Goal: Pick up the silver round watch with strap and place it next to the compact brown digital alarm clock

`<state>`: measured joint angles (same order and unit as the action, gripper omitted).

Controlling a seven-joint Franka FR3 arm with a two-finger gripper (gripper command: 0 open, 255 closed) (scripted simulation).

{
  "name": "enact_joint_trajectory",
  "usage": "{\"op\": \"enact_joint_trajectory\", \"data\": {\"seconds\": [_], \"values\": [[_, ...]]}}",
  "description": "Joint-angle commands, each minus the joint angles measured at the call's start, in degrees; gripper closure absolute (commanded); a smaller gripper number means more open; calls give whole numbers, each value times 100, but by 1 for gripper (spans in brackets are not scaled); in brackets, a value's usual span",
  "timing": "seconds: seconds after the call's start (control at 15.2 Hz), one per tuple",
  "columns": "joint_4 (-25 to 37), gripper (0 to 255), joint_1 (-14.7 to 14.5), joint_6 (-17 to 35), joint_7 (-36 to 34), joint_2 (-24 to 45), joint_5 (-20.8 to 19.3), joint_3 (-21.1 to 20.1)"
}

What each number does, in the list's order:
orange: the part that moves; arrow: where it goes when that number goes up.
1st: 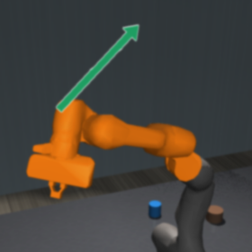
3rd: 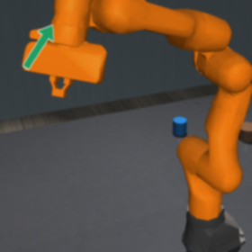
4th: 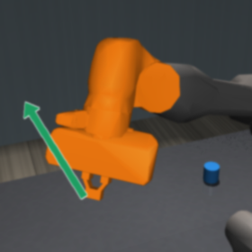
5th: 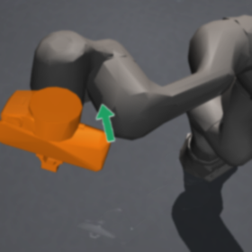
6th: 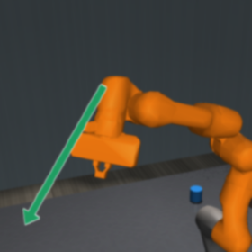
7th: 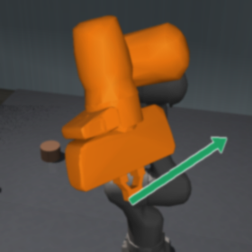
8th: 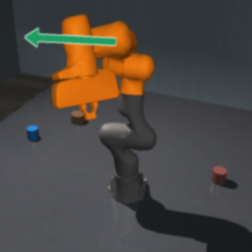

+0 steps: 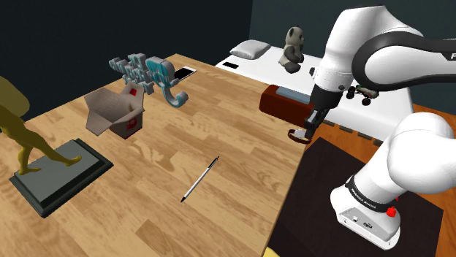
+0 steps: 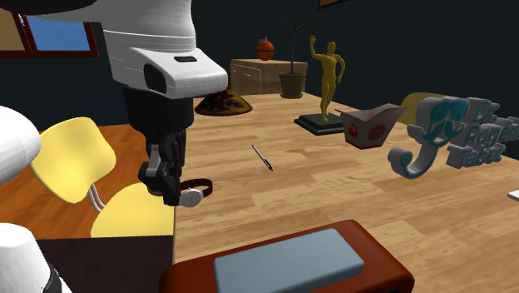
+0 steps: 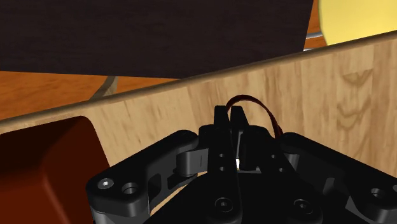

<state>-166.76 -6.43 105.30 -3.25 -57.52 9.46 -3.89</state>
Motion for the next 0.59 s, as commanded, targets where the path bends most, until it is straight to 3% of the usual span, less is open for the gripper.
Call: {"op": "enact_joint_trajectory", "data": {"seconds": [0.0,0.53], "values": [[-125,255,-11,174,13,46,22,-15],[-630,255,-57,959,85,329,118,-70]]}}
